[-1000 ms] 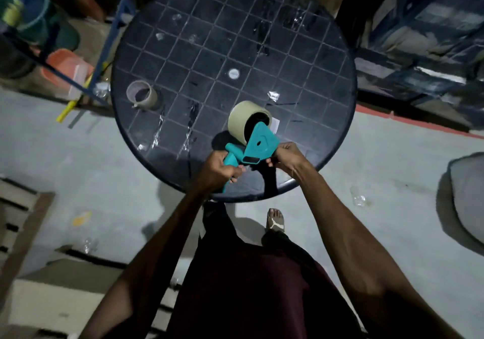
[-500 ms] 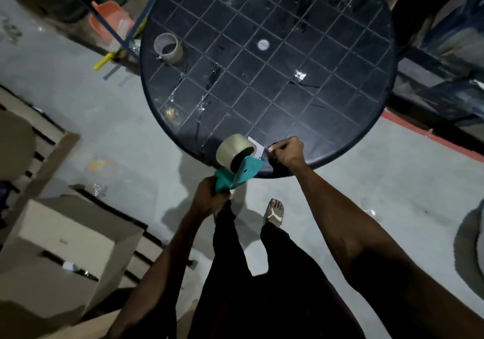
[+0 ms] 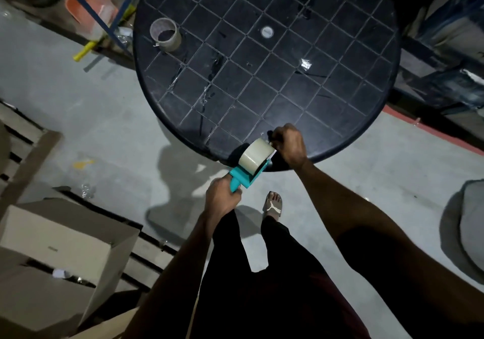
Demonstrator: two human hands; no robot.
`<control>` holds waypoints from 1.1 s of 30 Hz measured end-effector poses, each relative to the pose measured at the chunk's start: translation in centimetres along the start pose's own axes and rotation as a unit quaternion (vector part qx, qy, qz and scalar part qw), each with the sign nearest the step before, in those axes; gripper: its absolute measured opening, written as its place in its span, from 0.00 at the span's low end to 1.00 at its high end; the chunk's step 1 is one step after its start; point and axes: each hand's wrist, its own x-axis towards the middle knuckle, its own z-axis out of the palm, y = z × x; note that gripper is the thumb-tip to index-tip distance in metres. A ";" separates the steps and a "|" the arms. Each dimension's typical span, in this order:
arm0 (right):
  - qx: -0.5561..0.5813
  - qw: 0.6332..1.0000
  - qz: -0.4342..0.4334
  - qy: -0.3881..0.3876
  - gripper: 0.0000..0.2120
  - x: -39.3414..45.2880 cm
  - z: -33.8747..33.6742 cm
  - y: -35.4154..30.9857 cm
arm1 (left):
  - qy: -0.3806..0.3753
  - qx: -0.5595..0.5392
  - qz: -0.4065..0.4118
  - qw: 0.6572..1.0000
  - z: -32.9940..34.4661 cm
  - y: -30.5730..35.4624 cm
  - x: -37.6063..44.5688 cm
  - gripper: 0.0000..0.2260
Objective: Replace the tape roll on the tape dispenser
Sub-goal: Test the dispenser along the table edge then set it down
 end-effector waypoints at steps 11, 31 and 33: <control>-0.256 0.962 -0.081 -0.049 0.37 -5.8 0.6 2.3 | -0.048 0.090 0.120 0.988 -0.1 -0.4 0.3 0.23; -0.285 0.943 0.000 -0.170 0.36 -5.8 0.5 0.7 | 0.013 0.091 0.133 0.987 -0.6 -0.3 -5.7 0.17; -0.279 0.946 -0.004 -0.165 0.34 -5.8 0.2 0.8 | 0.041 0.073 0.144 0.986 -0.4 0.0 -6.0 0.18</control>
